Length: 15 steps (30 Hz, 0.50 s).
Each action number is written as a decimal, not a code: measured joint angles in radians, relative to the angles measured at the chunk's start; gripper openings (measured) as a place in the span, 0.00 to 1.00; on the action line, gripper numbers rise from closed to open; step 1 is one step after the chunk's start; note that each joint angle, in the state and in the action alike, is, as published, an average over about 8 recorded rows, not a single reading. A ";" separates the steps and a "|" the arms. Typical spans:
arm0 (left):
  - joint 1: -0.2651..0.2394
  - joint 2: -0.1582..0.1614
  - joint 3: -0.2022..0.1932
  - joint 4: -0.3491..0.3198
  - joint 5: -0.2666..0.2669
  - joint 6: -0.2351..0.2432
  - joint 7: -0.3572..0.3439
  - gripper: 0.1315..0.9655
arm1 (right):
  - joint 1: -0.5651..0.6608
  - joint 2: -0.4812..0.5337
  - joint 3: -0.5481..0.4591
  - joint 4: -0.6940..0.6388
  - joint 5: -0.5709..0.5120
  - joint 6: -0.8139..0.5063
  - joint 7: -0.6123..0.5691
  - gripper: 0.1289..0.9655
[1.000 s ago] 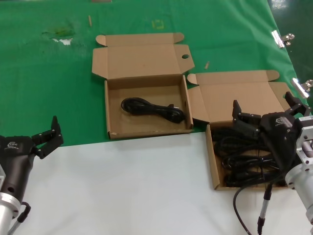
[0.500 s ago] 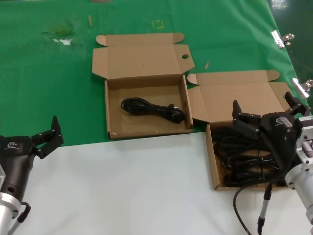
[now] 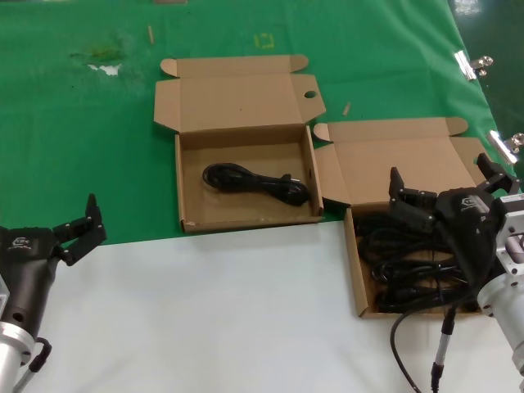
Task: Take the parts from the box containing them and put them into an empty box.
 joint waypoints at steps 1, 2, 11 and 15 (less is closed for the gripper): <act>0.000 0.000 0.000 0.000 0.000 0.000 0.000 1.00 | 0.000 0.000 0.000 0.000 0.000 0.000 0.000 1.00; 0.000 0.000 0.000 0.000 0.000 0.000 0.000 1.00 | 0.000 0.000 0.000 0.000 0.000 0.000 0.000 1.00; 0.000 0.000 0.000 0.000 0.000 0.000 0.000 1.00 | 0.000 0.000 0.000 0.000 0.000 0.000 0.000 1.00; 0.000 0.000 0.000 0.000 0.000 0.000 0.000 1.00 | 0.000 0.000 0.000 0.000 0.000 0.000 0.000 1.00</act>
